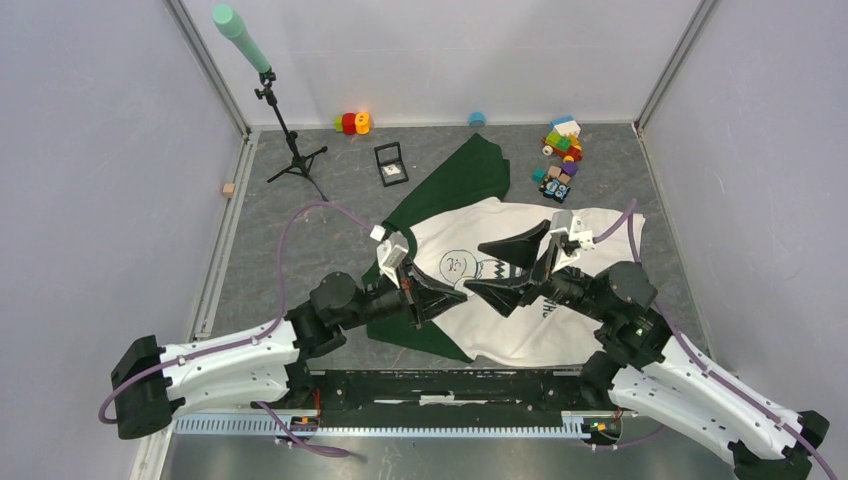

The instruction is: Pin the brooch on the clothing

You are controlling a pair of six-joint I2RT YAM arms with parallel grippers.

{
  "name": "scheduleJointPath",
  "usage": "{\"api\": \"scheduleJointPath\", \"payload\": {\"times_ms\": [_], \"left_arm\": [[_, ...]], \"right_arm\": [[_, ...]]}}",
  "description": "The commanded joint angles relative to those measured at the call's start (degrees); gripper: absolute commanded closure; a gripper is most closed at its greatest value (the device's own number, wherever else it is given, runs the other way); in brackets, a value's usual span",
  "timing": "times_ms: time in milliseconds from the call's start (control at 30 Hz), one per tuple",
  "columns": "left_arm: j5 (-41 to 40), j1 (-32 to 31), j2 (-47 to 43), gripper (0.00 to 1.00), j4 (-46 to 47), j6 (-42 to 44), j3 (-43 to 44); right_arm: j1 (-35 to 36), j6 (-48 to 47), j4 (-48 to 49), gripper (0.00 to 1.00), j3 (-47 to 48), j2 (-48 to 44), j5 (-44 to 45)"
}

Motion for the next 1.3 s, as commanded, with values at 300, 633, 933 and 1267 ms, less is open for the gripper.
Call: {"api": "scheduleJointPath", "payload": {"times_ms": [300,633,933,1267], "left_arm": [[22.1,4.8,0.0,0.98,-19.0,6.4,6.9],[23.2,4.9,-0.8,0.98,-21.6,6.7,6.2],[22.9,5.0,-0.2,0.98,-21.6,7.0,6.0],[22.8,5.1,0.3,0.98,-21.3,7.0,5.9]], "right_arm": [[-2.2,-7.1,-20.9,0.3,8.6,6.2,-23.4],[-8.1,-4.0,-20.3,0.46,6.9,8.1,-30.2],[-8.8,-3.4,-19.5,0.55,5.2,9.3,-33.5],[-8.8,-4.2,-19.5,0.65,4.2,9.5,-34.1]]}}
